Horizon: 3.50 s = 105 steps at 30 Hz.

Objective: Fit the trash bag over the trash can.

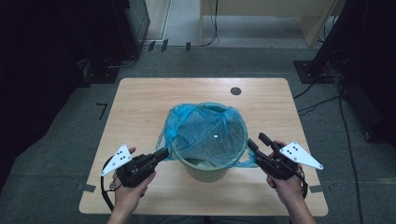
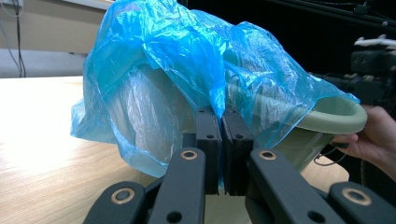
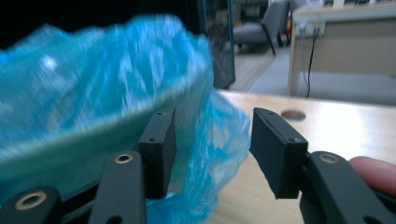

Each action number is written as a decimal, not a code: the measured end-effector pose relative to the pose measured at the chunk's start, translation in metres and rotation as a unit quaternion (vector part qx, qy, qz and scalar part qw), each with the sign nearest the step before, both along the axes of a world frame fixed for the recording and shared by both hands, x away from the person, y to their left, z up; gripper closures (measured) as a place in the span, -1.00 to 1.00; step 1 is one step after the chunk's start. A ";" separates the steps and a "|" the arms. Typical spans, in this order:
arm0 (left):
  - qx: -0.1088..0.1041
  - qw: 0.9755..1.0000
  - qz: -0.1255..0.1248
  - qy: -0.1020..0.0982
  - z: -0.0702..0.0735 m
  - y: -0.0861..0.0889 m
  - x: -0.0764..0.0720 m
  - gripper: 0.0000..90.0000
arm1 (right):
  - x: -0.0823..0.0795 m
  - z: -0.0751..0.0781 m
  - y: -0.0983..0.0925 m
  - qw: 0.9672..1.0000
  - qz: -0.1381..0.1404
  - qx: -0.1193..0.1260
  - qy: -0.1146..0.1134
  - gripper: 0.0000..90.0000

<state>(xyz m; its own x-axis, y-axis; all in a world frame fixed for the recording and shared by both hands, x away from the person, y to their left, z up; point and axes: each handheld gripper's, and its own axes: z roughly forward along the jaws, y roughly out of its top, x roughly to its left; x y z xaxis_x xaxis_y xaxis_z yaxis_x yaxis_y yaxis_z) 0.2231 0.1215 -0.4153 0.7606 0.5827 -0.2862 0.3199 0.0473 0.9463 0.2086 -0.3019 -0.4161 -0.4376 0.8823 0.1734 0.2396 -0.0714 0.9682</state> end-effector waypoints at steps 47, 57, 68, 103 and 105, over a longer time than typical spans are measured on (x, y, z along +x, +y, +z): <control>0.055 0.992 -0.065 0.091 -0.042 -0.007 0.025 0.98 | 0.016 -0.055 0.027 0.984 0.034 -0.151 0.093 1.00; 0.054 0.991 -0.082 0.090 -0.029 -0.012 0.019 0.94 | 0.021 -0.068 0.031 0.977 0.041 -0.172 0.114 1.00; 0.082 0.989 -0.056 0.112 -0.055 -0.006 0.033 0.98 | 0.013 -0.057 0.029 0.986 0.044 -0.136 0.084 1.00; 0.185 0.965 -0.028 0.185 -0.089 -0.021 0.048 0.91 | 0.027 -0.095 0.035 0.944 0.043 -0.260 0.200 1.00; 0.196 0.961 -0.025 0.194 -0.092 -0.019 0.048 0.92 | 0.029 -0.096 0.032 0.946 0.040 -0.244 0.207 1.00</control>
<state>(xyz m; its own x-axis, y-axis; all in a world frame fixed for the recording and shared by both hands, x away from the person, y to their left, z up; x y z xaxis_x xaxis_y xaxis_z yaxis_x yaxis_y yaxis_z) 0.2715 0.1027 -0.5074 0.6711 0.6692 -0.3191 0.6442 -0.3133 0.6977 0.2380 -0.2696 -0.5123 -0.4897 0.8686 -0.0755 0.5922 0.3949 0.7024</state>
